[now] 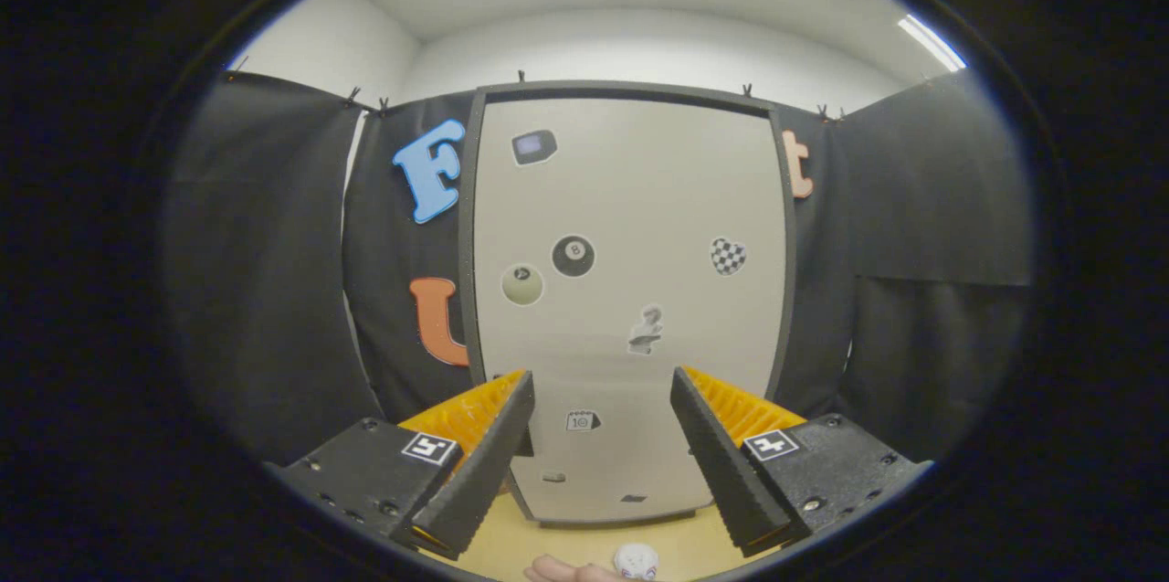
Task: Open the shoe cabinet door, grab the shoes and put them into the shoe cabinet, then close the shoe cabinet door.
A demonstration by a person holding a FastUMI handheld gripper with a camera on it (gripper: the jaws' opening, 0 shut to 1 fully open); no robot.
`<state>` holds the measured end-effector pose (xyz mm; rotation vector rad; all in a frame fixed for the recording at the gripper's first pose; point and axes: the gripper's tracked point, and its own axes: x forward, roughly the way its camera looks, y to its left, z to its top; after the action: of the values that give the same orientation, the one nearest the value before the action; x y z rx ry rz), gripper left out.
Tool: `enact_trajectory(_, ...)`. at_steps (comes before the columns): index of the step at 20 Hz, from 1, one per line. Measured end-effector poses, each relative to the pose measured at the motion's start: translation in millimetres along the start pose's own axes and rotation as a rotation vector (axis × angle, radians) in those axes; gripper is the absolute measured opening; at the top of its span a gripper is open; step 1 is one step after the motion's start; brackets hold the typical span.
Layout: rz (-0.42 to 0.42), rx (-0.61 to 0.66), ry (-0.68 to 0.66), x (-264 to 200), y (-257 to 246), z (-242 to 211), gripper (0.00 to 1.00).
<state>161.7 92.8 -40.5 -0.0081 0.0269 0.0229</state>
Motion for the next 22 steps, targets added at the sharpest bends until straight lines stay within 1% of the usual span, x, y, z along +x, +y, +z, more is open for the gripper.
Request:
enact_trajectory(1, 0.027, -0.004, 0.002, 13, 11, -5, 0.99)
enact_trajectory(3, 0.056, -0.01, 0.006, 36, 28, -17, 0.99)
enact_trajectory(8, 0.078, -0.032, 0.064, 86, 61, -55, 0.99)
enact_trajectory(10, 0.06, -0.026, 0.087, 104, 60, -69, 0.99)
enact_trajectory(12, 0.064, 0.002, 0.127, 120, 61, -82, 0.98)
enact_trajectory(13, 0.057, 0.012, 0.155, 127, 59, -92, 0.91)
enact_trajectory(14, 0.057, 0.02, 0.177, 134, 59, -98, 0.86)
enact_trajectory(15, 0.067, 0.03, 0.193, 138, 62, -102, 0.77)
enact_trajectory(16, 0.081, 0.039, 0.198, 140, 66, -104, 0.73)
enact_trajectory(17, 0.08, 0.043, 0.199, 139, 68, -104, 0.63)
enact_trajectory(18, 0.098, 0.042, 0.186, 141, 72, -106, 0.57)
enact_trajectory(20, 0.087, -0.011, 0.158, 141, 68, -105, 0.47)
enact_trajectory(21, 0.095, -0.025, 0.15, 139, 68, -107, 0.41)
enact_trajectory(22, 0.106, -0.015, 0.15, 137, 71, -106, 0.36)
